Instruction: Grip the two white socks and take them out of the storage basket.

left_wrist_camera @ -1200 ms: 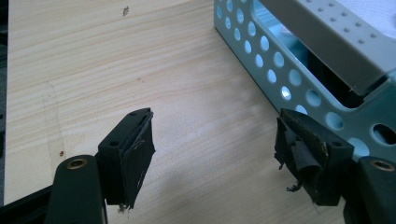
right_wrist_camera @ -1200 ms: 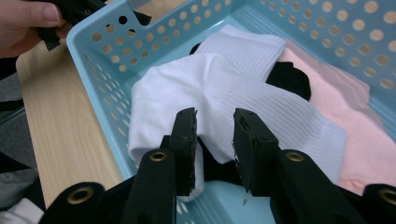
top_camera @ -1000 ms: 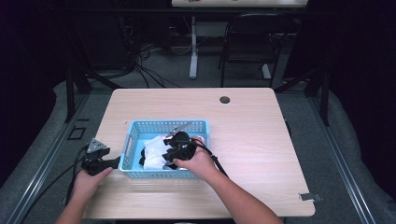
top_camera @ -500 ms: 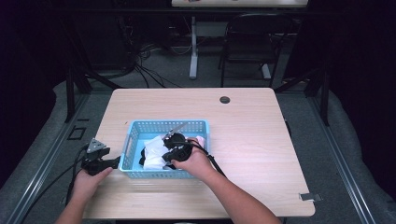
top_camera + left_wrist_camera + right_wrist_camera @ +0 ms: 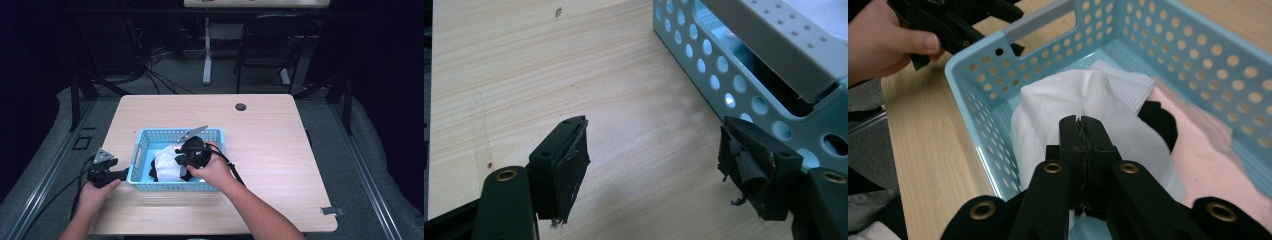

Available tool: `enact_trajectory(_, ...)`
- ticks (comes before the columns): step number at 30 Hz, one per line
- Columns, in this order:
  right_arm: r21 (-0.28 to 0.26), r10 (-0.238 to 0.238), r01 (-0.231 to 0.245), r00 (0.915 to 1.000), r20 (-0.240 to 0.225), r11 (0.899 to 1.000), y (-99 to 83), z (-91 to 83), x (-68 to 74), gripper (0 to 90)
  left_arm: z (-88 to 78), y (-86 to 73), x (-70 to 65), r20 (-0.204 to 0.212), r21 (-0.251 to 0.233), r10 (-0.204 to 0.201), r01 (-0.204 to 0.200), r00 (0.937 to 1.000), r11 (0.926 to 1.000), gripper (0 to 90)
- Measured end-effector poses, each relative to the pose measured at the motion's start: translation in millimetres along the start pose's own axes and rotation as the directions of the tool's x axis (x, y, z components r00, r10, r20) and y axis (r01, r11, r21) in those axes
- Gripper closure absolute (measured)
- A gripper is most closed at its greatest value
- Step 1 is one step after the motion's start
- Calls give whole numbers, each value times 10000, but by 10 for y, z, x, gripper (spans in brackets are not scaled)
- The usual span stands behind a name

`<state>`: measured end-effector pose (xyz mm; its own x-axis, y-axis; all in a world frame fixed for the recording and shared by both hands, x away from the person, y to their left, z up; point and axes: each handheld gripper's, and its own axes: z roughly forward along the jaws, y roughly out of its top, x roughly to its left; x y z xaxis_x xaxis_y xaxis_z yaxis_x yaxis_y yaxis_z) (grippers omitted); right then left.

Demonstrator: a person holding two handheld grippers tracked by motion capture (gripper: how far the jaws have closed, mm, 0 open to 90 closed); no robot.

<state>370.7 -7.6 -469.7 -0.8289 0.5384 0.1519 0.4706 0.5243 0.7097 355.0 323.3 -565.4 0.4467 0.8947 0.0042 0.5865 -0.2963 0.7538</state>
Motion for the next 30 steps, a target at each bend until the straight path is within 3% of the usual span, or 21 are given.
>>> enact_trajectory(14,-1352,-346,413,9981,512,9900,287,-492,4,895,4,-2,-3,-1,11,-30,30,10000,10000,280)
enact_trajectory(23,-1801,-216,360,9965,812,9830,329,-752,-61,895,3,-3,-4,-16,19,-40,40,10000,10000,280)
enact_trajectory(30,-2240,109,190,9913,1312,9744,283,-1136,-197,895,-1,-4,-2,-45,59,-9,9,10000,10000,280)
